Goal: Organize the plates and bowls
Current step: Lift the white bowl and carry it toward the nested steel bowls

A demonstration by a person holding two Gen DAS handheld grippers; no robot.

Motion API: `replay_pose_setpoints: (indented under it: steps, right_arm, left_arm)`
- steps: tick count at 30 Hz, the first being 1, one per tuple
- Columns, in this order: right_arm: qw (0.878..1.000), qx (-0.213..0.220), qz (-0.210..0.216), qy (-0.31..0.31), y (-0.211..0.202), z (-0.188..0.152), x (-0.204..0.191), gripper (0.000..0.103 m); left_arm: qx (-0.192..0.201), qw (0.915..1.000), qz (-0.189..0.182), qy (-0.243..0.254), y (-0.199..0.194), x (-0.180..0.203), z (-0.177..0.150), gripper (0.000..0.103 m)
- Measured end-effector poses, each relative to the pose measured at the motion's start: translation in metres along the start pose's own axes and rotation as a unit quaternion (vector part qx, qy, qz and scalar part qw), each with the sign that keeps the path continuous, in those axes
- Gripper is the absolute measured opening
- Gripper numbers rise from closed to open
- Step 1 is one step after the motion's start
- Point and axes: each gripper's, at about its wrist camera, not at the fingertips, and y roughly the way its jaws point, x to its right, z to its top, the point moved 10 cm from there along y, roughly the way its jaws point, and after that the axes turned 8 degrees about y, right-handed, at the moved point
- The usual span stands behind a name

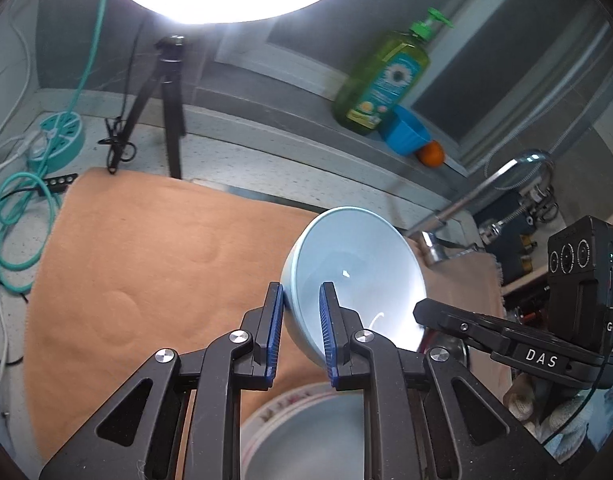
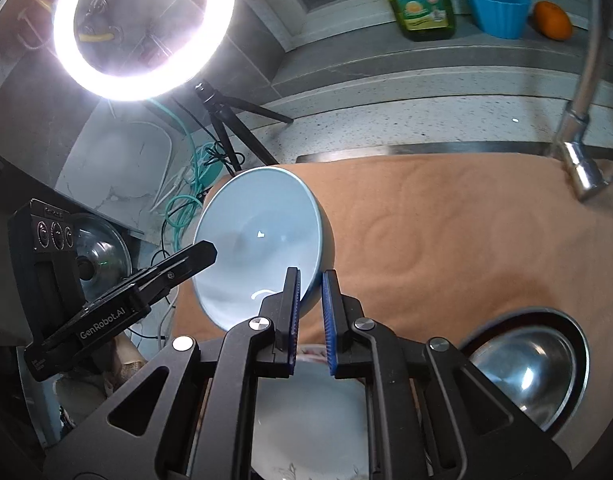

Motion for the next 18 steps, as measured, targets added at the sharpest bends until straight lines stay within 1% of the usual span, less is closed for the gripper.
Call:
replay_pose_setpoints:
  steps: [10, 18]
  right_arm:
    - [0.998, 0.032, -0.018, 0.042, -0.059, -0.027, 0.059, 0.011]
    - [0.996, 0.045, -0.04, 0.069, -0.085, -0.045, 0.103, 0.011]
  left_arm:
    - [-0.019, 0.9976, -0.037, 0.055, 0.01, 0.076, -0.024, 0.016]
    - [-0.044, 0.9939, -0.058, 0.084, 0.029, 0.12, -0.044, 0.016]
